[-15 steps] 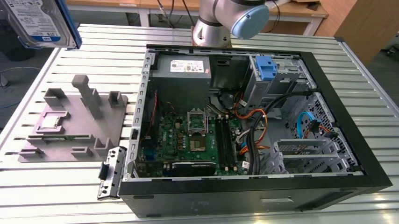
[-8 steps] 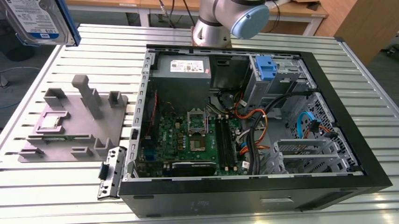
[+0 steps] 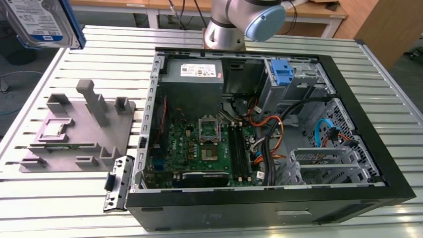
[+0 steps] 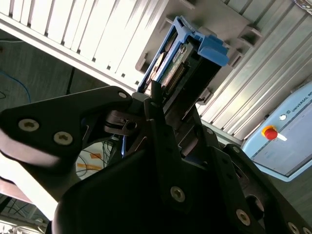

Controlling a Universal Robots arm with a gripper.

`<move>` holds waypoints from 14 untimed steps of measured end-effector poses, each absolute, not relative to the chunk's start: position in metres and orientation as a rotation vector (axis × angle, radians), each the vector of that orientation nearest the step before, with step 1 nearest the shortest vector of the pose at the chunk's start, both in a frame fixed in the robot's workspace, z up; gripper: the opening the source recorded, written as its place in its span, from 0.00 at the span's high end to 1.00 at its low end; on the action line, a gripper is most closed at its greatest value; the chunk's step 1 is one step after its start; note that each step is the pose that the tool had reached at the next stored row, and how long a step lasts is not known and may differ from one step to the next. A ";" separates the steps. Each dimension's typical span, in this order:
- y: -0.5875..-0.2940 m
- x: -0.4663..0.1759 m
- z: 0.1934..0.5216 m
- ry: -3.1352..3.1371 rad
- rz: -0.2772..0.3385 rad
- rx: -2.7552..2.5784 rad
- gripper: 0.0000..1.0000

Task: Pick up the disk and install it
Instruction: 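Pick up the disk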

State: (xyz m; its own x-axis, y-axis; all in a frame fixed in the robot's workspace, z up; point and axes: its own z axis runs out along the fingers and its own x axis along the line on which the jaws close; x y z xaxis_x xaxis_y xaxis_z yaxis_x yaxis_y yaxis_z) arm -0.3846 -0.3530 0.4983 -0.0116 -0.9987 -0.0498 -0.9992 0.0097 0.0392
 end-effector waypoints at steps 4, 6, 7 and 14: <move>-0.353 -0.384 0.498 2.227 0.099 -2.203 0.65; -0.353 -0.383 0.498 2.227 0.099 -2.203 0.65; -0.353 -0.382 0.498 2.226 0.099 -2.203 0.65; -0.353 -0.376 0.498 2.227 0.099 -2.203 0.65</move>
State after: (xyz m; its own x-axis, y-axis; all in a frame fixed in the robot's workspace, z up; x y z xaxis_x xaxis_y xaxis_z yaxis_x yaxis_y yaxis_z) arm -0.3759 -0.3528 0.4983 -0.0116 -0.9987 -0.0499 -0.9992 0.0097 0.0392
